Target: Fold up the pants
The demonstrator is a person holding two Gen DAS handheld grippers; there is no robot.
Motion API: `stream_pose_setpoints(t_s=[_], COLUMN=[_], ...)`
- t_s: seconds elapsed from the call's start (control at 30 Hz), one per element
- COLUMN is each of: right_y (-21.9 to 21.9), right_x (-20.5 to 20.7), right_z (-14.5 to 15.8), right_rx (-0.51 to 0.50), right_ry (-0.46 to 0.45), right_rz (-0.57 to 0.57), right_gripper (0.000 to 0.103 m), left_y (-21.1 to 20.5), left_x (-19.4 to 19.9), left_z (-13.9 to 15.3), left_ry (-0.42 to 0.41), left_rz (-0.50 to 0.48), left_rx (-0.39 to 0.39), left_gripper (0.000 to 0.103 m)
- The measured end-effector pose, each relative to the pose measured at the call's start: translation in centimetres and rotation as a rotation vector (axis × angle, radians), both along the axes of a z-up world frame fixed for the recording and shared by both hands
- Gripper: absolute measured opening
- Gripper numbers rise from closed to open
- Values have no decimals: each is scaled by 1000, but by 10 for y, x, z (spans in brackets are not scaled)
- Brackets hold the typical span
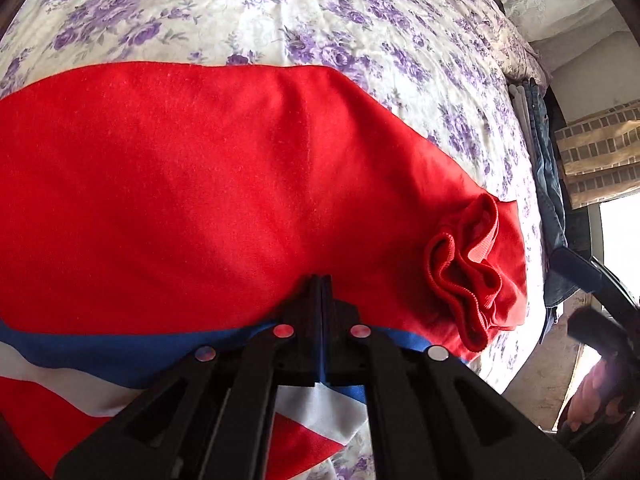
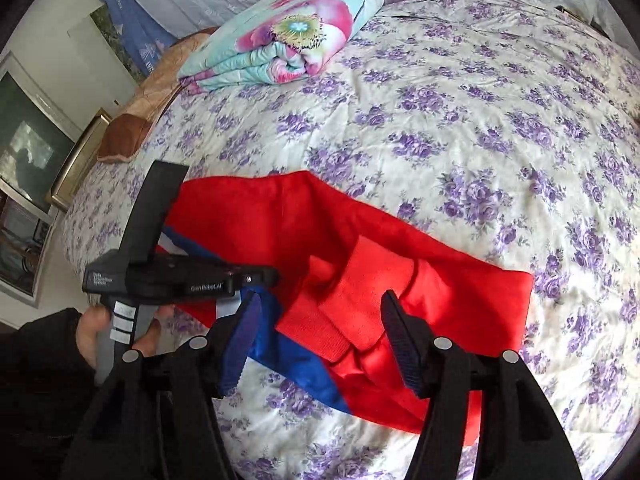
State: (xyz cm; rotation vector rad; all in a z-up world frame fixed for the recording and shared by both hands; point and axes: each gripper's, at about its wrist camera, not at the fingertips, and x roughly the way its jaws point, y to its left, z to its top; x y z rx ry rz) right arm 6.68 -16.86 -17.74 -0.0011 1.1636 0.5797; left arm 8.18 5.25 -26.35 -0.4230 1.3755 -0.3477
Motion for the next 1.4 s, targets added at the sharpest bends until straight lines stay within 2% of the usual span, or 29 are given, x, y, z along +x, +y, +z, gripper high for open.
stream_pose_setpoints(t_s=[0.07, 0.17, 0.2, 0.3, 0.37, 0.43, 0.47, 0.53, 0.57, 0.6, 0.67, 0.77, 0.87, 1.13, 1.27, 1.3, 1.33, 1.37, 1.4], right_y=[8, 26, 30, 38, 37, 37, 38, 39, 40, 39, 38, 35, 32, 16, 6, 4, 4, 5, 7], right_x=[7, 10, 6, 2, 3, 3, 3, 2, 1, 1, 1, 4, 1, -12, -17, -19, -20, -22, -23], right_z=[-20, -74, -80, -77, -76, -75, -74, -72, -70, -67, -64, -60, -52, -25, -23, -24, -24, -25, -25], right_rx=[-28, -28, 5, -38, -36, -38, -42, -54, -59, -60, -56, -40, -39, -32, -38, -38, -39, -39, -36], right_ry=[30, 180, 168, 139, 154, 160, 158, 152, 147, 146, 162, 193, 197, 153, 159, 163, 166, 167, 166], right_rz=[9, 53, 67, 83, 82, 85, 87, 88, 85, 78, 56, 22, 15, -15, -43, -48, -47, -39, -24], right_gripper=[33, 33, 33, 33, 33, 33, 33, 33, 33, 33, 33, 33, 33, 33, 33, 33, 33, 33, 33], left_y=[1, 3, 4, 7, 14, 28, 40, 68, 85, 102, 133, 176, 193, 172, 164, 163, 163, 162, 160], left_x=[1, 2, 2, 0, -8, -23, -34, -59, -75, -88, -111, -129, -131, -98, -79, -74, -71, -69, -67], left_z=[-1, -2, -2, 6, 28, 57, 73, 96, 105, 109, 105, 75, 46, 10, 4, 4, 4, 6, 11], left_ry=[6, 15, 21, 30, -11, -67, -93, -123, -131, -135, -104, -13, 53, 91, 69, 58, 44, 25, 6], left_rz=[3, 8, 10, 15, 20, 39, 62, 129, 187, 240, 338, 484, 567, 547, 520, 523, 531, 532, 515], left_rx=[-11, -23, -22, 8, 37, 16, 6, 5, 25, 39, 5, -126, -243, -254, -210, -200, -186, -165, -152], left_gripper=[1, 1, 1, 1, 1, 1, 7, 36, 62, 66, 66, 66, 65, 65, 65, 63, 56, 31, 17])
